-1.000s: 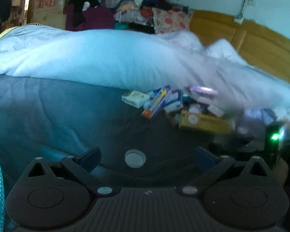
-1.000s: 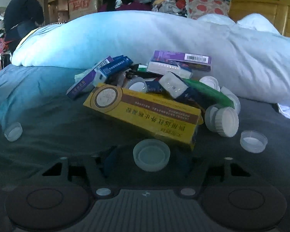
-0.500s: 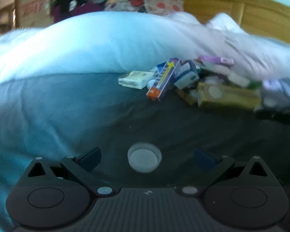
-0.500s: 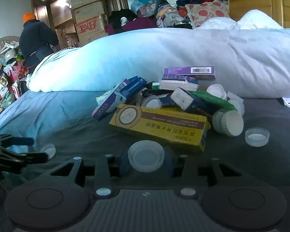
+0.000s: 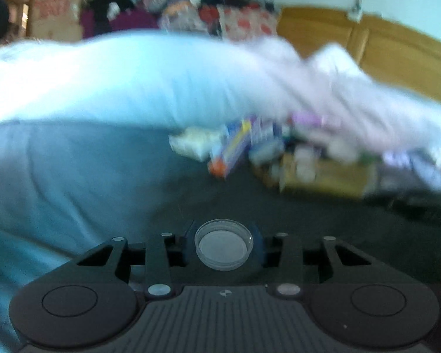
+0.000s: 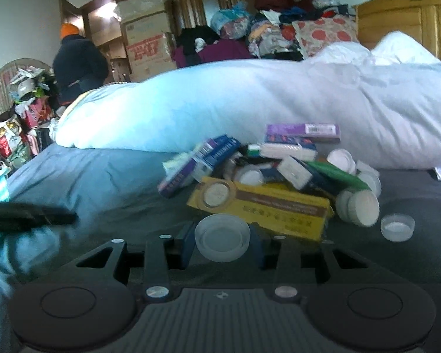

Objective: Organize objects
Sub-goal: 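Grasp a white bottle cap with the right gripper while the left grasps a clear round lid, then carry the cap and lid over the blue basket and open both grippers, then grasp a yellow medicine box with the right gripper while the left grasps a small orange box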

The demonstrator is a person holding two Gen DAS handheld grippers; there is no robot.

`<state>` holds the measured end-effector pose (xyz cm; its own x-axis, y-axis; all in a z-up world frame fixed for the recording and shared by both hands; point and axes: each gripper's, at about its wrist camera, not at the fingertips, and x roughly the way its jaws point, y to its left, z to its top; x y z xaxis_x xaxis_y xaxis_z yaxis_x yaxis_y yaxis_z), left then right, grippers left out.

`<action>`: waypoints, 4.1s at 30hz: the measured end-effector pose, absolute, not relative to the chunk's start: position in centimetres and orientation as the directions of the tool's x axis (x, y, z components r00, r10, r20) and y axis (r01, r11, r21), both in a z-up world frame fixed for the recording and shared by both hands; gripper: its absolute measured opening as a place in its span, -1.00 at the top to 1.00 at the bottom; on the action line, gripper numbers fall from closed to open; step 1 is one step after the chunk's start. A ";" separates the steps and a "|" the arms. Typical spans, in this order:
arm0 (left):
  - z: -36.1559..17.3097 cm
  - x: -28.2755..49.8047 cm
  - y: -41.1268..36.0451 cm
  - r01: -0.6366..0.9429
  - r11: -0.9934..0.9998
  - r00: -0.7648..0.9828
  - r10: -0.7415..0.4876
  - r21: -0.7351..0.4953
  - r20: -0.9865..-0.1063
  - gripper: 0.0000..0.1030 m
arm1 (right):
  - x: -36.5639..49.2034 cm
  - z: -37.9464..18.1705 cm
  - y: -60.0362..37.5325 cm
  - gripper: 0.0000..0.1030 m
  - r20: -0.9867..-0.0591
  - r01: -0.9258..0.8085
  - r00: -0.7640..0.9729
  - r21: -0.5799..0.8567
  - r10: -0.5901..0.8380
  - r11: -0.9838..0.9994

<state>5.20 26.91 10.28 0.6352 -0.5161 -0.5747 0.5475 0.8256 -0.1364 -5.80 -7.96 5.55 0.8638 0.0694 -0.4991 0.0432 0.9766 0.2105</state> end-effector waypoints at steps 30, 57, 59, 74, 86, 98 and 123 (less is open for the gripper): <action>28.3 -3.2 62.8 -0.243 0.966 0.864 0.173 -0.091 -0.473 0.20 | 2.8 28.7 29.8 0.19 -0.455 -0.705 0.569 0.159 0.685 0.691; 22.3 -1.1 63.9 -0.237 0.971 0.772 0.200 0.018 -0.603 0.20 | 2.8 24.5 36.9 0.18 -0.562 -0.718 0.486 0.181 0.669 0.672; 22.4 -1.0 63.9 -0.238 0.971 0.773 0.203 0.021 -0.601 0.19 | 2.9 24.4 37.0 0.17 -0.562 -0.720 0.483 0.182 0.671 0.670; 26.5 -3.9 56.5 -0.055 0.998 0.911 0.033 -0.042 -0.412 -0.99 | 0.1 18.6 17.9 -0.65 -0.412 -0.474 0.747 0.222 0.522 0.852; 21.1 -1.0 37.4 0.414 0.903 0.760 -0.413 -0.116 -0.502 -1.00 | -1.1 5.4 -18.1 -0.66 -0.486 0.487 0.810 0.246 -0.328 0.838; 17.1 0.3 34.7 0.430 0.890 0.680 -0.430 -0.151 -0.594 -1.00 | 3.0 0.1 -13.1 -0.71 -0.541 0.287 0.841 0.411 -0.022 0.865; 13.1 1.9 23.5 0.654 0.712 0.481 -0.652 -0.256 -0.586 -0.99 | -6.4 1.0 -12.1 -0.21 -0.666 0.365 0.698 0.017 -0.262 0.931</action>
<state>1.89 23.54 13.12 0.4810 -0.6524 -0.5857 0.6539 0.7120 -0.2561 -6.41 -12.13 0.98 0.6985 -0.2615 -0.6661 0.3648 0.9309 0.0170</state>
